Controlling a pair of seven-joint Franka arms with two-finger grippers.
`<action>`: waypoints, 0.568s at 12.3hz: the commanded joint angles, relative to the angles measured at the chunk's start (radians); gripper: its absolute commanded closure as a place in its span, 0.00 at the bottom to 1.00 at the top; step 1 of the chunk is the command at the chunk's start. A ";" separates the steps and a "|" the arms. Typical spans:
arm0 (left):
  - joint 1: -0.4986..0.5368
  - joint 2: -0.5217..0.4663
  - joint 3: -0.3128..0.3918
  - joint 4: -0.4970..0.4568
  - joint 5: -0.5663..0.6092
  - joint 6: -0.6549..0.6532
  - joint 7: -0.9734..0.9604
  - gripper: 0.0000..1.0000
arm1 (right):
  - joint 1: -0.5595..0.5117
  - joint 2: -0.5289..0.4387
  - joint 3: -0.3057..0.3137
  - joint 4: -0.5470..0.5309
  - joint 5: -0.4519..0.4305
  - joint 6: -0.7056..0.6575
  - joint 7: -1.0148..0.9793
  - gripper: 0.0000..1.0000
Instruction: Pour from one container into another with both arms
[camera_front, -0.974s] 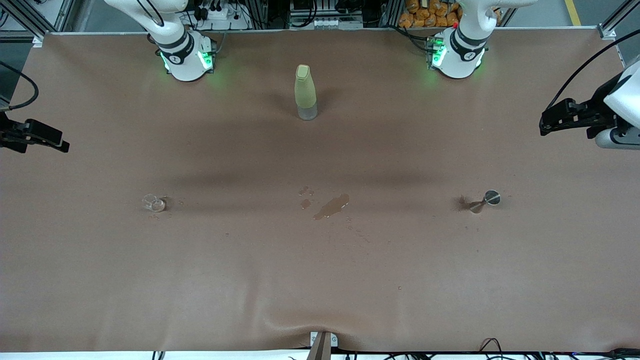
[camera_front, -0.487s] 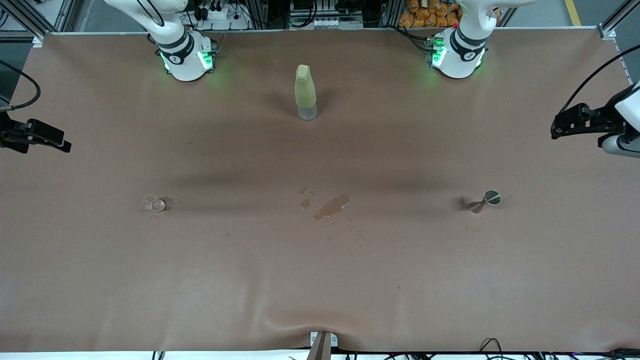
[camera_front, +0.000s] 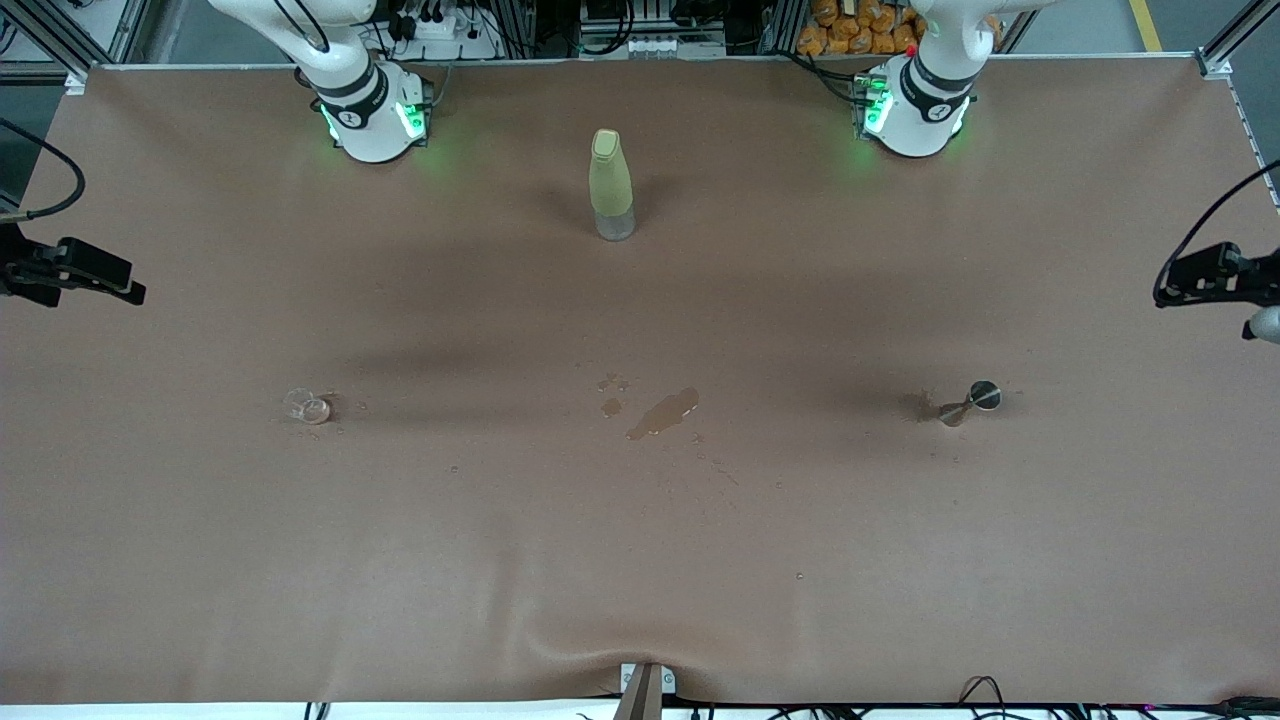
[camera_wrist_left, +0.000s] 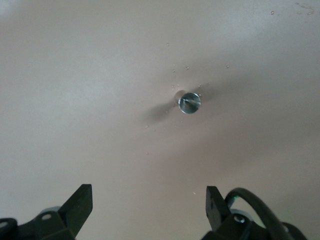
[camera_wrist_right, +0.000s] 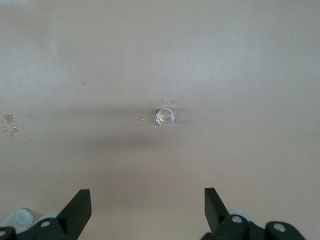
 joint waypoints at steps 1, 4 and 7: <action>0.074 0.049 -0.005 0.015 -0.066 0.043 0.139 0.00 | 0.009 0.007 -0.001 0.023 -0.017 -0.010 0.010 0.00; 0.157 0.119 -0.005 0.015 -0.200 0.079 0.306 0.00 | 0.077 0.007 -0.097 0.021 -0.014 -0.010 -0.011 0.00; 0.258 0.208 -0.005 0.015 -0.414 0.076 0.528 0.00 | 0.066 0.006 -0.122 0.020 -0.017 -0.017 -0.205 0.00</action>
